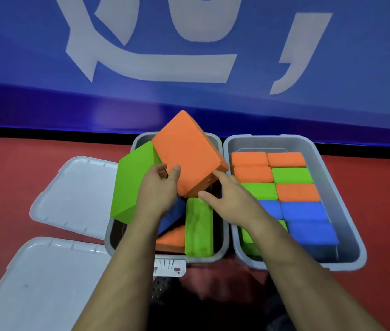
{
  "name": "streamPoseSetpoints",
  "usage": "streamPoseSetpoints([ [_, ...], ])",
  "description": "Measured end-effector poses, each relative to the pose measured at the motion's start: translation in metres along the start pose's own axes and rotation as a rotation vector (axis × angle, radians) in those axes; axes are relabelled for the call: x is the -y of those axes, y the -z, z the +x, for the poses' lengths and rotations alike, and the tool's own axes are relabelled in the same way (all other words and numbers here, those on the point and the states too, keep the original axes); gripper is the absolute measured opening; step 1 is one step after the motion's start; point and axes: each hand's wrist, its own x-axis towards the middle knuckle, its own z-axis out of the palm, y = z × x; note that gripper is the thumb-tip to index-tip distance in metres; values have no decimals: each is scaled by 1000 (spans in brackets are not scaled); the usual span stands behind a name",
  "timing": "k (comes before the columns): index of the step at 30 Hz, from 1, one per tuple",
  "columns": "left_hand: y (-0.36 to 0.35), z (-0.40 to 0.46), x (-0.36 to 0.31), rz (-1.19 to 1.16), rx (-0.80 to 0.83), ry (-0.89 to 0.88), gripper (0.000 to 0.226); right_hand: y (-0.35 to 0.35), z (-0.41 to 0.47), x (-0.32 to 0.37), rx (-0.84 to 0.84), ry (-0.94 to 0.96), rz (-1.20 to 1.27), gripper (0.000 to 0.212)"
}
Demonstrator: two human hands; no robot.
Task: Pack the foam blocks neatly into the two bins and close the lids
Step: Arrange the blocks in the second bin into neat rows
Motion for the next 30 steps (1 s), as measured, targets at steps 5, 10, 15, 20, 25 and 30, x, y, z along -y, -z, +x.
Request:
streamPoseSetpoints([
  [5, 21, 21, 20, -183, -212, 267, 59, -9, 17, 15, -195, -218, 311, 77],
  [10, 32, 52, 76, -570, -320, 713, 125, -19, 47, 17, -196, -322, 537, 123],
  [15, 19, 45, 90, -809, 5, 837, 72, -38, 66, 30, -266, -414, 562, 120],
  [20, 12, 39, 83, -916, -36, 833, 49, -53, 82, 24, -282, -445, 712, 106],
  [25, 17, 46, 92, -879, 15, 869, 46, -48, 90, 31, -400, -481, 1004, 87],
  [30, 17, 57, 100, -865, -165, 827, 94, -40, 105, 24, -368, -526, 1193, 75],
])
